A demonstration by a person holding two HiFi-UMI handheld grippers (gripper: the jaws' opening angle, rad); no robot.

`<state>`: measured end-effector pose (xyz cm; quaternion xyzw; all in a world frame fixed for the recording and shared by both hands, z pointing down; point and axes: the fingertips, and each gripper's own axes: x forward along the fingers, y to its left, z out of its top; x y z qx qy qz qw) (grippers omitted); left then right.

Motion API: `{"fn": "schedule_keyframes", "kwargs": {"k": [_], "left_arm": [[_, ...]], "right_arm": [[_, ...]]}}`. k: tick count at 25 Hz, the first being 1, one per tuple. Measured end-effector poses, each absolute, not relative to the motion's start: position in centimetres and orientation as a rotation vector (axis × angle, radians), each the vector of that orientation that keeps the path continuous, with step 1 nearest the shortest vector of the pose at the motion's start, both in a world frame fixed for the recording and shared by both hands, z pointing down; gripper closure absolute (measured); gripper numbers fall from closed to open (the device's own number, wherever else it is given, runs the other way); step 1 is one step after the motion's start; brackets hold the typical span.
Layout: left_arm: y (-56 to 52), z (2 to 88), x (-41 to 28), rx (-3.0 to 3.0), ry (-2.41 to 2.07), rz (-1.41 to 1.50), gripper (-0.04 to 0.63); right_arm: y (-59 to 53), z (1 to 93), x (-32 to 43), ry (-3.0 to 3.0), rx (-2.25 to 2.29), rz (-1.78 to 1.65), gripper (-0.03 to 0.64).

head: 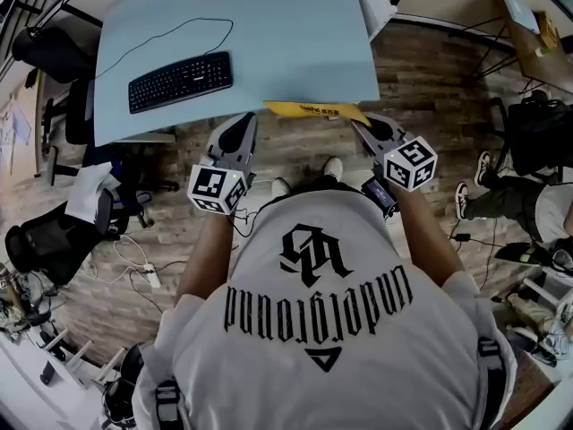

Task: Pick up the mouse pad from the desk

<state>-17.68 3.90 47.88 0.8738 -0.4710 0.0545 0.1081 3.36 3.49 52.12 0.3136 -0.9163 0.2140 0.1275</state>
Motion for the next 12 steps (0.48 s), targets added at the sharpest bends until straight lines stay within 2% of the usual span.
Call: {"fn": "schedule_keyframes", "kwargs": {"k": [12], "left_arm": [[8.2, 48.2, -23.9, 2.599, -1.331, 0.17, 0.588]], "right_arm": [[8.7, 50.8, -3.8, -2.698, 0.96, 0.482, 0.594]]}}
